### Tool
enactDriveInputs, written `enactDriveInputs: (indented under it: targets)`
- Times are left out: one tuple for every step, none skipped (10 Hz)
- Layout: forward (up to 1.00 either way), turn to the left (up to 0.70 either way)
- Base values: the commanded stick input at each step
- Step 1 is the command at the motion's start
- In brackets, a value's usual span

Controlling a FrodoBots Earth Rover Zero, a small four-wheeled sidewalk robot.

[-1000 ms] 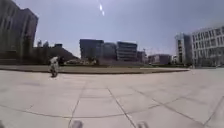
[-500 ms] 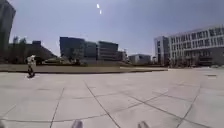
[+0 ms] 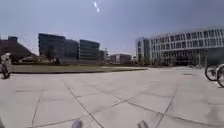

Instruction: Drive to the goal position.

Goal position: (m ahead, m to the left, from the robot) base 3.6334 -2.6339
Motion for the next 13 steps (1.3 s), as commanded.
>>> enactDriveInputs:
  targets:
    - [0.0,-0.85]
    - [0.0,-0.85]
    - [0.0,0.0]
    - [0.0,0.0]
    - [0.0,0.0]
    - [0.0,0.0]
    - [0.0,0.0]
    - [0.0,0.0]
    - [0.0,0.0]
    - [0.0,0.0]
    - [0.0,0.0]
    - [0.24,0.0]
    - [0.8,0.0]
